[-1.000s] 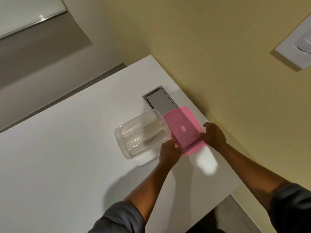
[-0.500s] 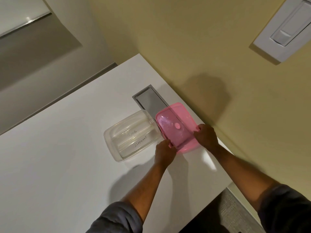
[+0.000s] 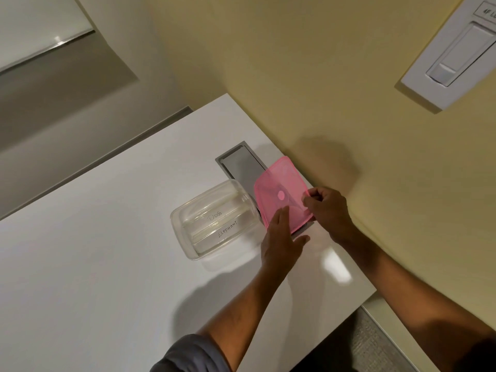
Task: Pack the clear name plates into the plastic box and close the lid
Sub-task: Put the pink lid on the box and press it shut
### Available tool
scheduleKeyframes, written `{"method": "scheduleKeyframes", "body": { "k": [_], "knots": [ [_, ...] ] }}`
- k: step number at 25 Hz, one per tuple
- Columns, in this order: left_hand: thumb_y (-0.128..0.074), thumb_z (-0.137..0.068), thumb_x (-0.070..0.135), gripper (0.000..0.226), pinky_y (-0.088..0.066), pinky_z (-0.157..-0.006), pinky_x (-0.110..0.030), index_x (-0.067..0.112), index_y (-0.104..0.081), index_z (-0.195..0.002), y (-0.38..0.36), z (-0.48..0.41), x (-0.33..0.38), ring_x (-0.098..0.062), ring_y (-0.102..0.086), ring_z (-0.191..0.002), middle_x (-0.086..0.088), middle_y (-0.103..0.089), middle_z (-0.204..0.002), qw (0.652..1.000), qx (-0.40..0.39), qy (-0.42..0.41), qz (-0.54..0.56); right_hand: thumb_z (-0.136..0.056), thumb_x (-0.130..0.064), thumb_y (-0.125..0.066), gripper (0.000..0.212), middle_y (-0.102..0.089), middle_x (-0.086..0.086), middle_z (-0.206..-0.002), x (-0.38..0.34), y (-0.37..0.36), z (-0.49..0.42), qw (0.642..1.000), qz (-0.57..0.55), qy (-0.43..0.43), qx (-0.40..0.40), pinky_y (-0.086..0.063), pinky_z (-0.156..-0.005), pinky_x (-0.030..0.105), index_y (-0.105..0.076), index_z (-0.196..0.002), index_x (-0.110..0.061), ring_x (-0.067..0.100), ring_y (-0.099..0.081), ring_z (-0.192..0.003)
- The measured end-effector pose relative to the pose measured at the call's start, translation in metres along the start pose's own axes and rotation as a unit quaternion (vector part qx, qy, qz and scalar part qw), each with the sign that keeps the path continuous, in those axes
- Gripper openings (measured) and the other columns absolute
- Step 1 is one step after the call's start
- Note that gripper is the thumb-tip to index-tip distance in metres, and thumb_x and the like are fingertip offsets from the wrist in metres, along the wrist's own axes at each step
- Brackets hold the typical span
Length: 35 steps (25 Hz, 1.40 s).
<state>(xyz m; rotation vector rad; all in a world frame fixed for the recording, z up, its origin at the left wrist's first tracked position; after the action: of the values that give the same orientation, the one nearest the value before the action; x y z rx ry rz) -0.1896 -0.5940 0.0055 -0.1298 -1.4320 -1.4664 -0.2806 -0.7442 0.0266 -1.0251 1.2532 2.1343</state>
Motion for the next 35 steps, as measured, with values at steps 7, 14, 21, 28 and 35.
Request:
{"method": "scheduleKeyframes", "body": {
  "k": [7,14,21,28,35],
  "knots": [
    [-0.058,-0.101,0.006,0.061,-0.065,-0.081,-0.049,0.028,-0.050,-0.157,0.068,0.013,0.020,-0.037,-0.075,-0.110,-0.006,-0.070,-0.144,0.989,0.137,-0.044,-0.043,-0.089,-0.049,-0.082,0.028,-0.079,-0.006,-0.077,-0.074,-0.016,0.020,0.993,-0.105,0.041,-0.041,-0.067,-0.059,0.031,-0.076,-0.093,-0.022,0.015,-0.081,-0.069],
    [-0.060,-0.101,0.002,0.032,-0.059,-0.056,-0.043,0.015,-0.067,-0.129,0.132,0.026,-0.002,-0.030,-0.068,-0.063,-0.010,-0.075,-0.083,0.974,0.200,-0.039,0.102,-0.098,-0.050,-0.072,0.038,-0.080,-0.005,-0.104,-0.102,-0.048,0.021,0.983,-0.118,0.080,-0.113,-0.069,-0.076,0.040,-0.075,-0.118,-0.019,0.018,-0.079,-0.094],
    [-0.055,-0.102,0.004,0.035,-0.067,-0.074,-0.043,0.027,-0.063,-0.126,0.176,0.028,-0.050,-0.018,-0.080,-0.088,0.007,-0.082,-0.105,0.946,0.185,-0.022,0.264,-0.093,-0.036,-0.080,0.052,-0.067,-0.004,-0.139,-0.086,-0.064,0.007,0.996,-0.053,0.060,-0.037,-0.059,-0.103,0.047,-0.062,-0.140,-0.021,0.020,-0.068,-0.120],
    [-0.055,-0.109,0.005,0.040,-0.067,-0.073,-0.038,0.026,-0.050,-0.143,0.198,0.030,-0.125,-0.034,-0.081,-0.089,-0.009,-0.079,-0.111,0.870,0.164,0.090,0.455,-0.093,-0.012,-0.073,0.031,-0.079,-0.005,-0.106,-0.082,-0.087,-0.008,0.996,-0.067,0.039,-0.048,-0.063,-0.095,0.056,-0.078,-0.122,-0.023,0.025,-0.075,-0.106],
    [-0.065,-0.103,0.011,0.035,-0.070,-0.072,-0.042,0.030,-0.064,-0.133,0.209,0.038,-0.175,-0.034,-0.077,-0.093,-0.018,-0.062,-0.116,0.903,0.224,0.152,0.333,-0.090,-0.004,-0.077,0.029,-0.078,-0.002,-0.092,-0.080,-0.107,-0.013,0.996,-0.051,0.040,-0.066,-0.064,-0.095,0.053,-0.081,-0.116,-0.017,0.019,-0.074,-0.089]
  ]
}}
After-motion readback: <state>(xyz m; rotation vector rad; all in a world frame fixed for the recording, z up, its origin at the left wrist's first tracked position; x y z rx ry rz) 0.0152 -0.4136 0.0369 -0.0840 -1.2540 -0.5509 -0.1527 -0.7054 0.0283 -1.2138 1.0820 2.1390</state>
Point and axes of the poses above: each hand's wrist, its own z-axis away from the middle knuckle, its own y-axis out of the back of the hand, x = y × z, the point moved 10 cm from there along -z, towards the middle knuckle
